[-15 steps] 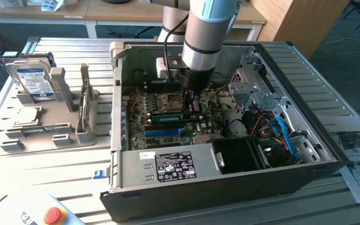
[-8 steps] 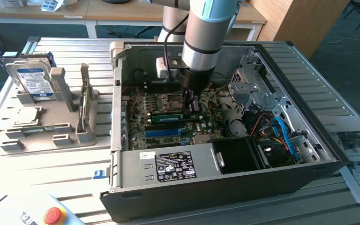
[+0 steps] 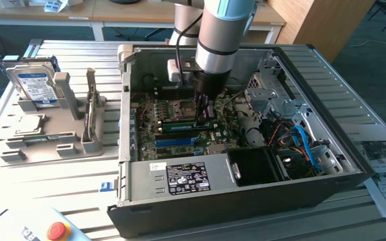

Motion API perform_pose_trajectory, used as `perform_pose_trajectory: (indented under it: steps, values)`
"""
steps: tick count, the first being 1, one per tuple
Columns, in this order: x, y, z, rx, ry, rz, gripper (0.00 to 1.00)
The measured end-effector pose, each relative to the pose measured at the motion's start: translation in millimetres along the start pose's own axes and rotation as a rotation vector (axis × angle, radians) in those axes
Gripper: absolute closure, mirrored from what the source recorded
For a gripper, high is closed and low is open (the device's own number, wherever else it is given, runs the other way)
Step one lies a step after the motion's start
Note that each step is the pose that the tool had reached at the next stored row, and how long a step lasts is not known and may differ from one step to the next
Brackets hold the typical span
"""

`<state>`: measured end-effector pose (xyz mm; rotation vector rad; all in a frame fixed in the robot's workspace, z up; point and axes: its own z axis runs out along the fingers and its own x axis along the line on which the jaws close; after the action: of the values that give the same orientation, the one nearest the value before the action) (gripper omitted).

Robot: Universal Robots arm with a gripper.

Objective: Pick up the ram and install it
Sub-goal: 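Insert the ram into the slot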

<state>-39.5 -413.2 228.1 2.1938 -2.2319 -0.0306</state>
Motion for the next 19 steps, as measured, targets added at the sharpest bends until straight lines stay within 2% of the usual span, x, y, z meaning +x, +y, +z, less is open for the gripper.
perform_pose_trajectory:
  steps: [7, 19]
  values:
    - [-0.1, 0.1, -7.9, 0.0000, 0.0000, 0.000, 0.75]
    - [-0.1, 0.5, -27.4, 0.0000, 0.0001, 0.000, 0.75]
